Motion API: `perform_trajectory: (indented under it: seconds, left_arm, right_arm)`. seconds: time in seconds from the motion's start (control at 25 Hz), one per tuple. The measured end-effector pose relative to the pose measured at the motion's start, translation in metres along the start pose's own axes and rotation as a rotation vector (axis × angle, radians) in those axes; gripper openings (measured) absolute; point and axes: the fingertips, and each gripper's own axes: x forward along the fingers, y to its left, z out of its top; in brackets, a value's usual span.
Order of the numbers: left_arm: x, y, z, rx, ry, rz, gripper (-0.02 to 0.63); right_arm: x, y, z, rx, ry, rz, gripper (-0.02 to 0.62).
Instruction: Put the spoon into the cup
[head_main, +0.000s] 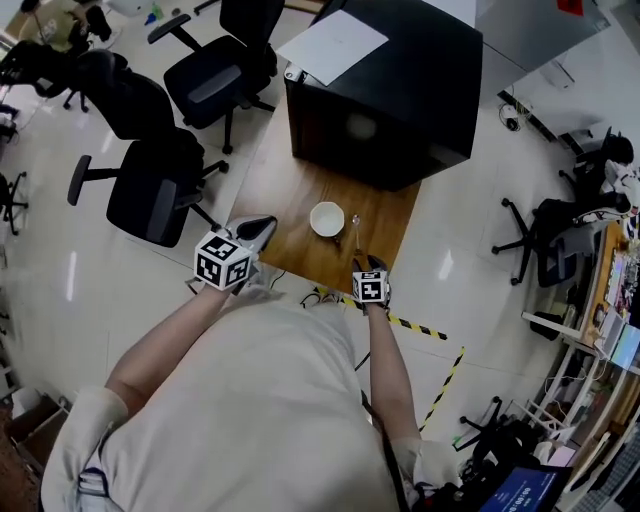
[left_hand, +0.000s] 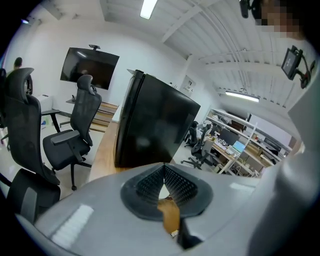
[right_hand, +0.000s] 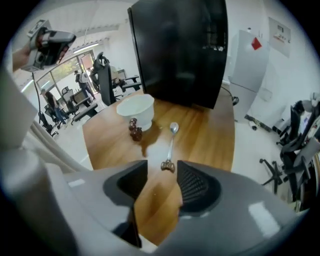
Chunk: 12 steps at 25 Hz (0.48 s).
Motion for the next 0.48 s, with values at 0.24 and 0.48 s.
perform_trajectory:
  seconds: [0.24, 0.48]
  left_arm:
    - [-0.001, -0.005, 0.001, 0.002, 0.016, 0.041, 0.002]
    - [-0.007, -0.005, -0.005, -0.022, 0.017, 0.085, 0.002]
  right_arm:
    - [0.031, -0.004, -0.003, -0.062, 0.058, 0.020, 0.176]
    - [0.046, -0.002, -0.008, -0.080, 0.084, 0.031, 0.176]
